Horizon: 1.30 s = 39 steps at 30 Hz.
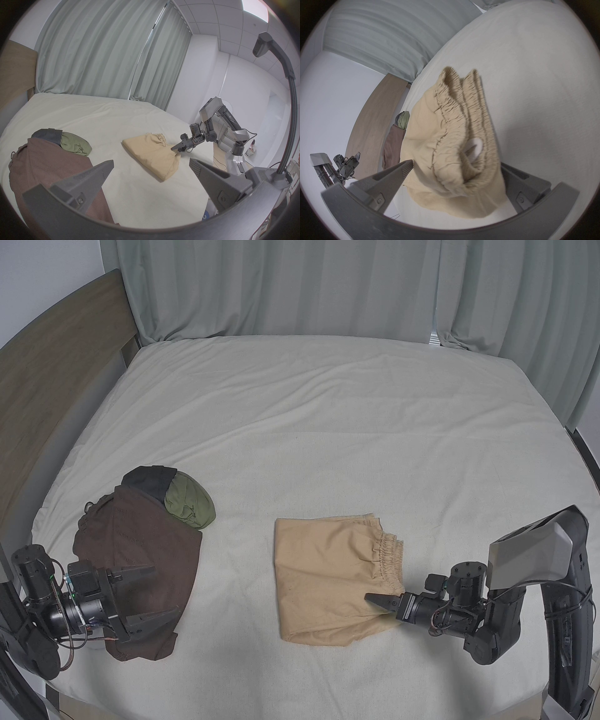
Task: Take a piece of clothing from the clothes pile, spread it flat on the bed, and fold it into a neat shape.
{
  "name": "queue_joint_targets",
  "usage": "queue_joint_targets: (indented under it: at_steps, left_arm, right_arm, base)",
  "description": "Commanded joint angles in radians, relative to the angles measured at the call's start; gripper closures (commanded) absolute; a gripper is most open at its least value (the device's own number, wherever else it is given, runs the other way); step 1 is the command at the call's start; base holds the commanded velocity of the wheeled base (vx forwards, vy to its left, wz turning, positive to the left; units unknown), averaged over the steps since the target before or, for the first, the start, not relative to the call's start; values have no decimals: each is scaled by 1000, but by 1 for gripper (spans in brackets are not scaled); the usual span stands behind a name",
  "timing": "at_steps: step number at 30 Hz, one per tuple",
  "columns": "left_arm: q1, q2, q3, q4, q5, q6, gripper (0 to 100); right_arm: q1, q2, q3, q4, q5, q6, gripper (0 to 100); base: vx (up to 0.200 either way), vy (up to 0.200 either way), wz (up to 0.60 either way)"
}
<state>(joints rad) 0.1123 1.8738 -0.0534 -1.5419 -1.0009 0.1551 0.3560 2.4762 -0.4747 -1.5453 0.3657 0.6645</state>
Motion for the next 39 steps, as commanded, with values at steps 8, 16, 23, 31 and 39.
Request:
queue_joint_targets:
  at_steps: [8,16,23,31,39]
  left_arm:
    - [7,5,-5,-1,-2,20,0]
    - [7,2,-6,-1,-4,29,0]
    - [7,5,-2,-1,-15,34,0]
    - [13,7,-3,0,-16,34,0]
    - [12,8,4,0,-16,35,0]
  right_arm:
    - [28,46,-24,2,-19,7,0]
    - [29,47,-22,2,-19,7,100]
    - [37,47,-22,1,-19,9,100]
    - [55,-65,-13,2,-16,7,100]
    - [57,-166,-16,2,24,0,100]
  base:
    - [0,0,0]
    - [0,0,0]
    - [0,0,0]
    - [0,0,0]
    - [0,0,0]
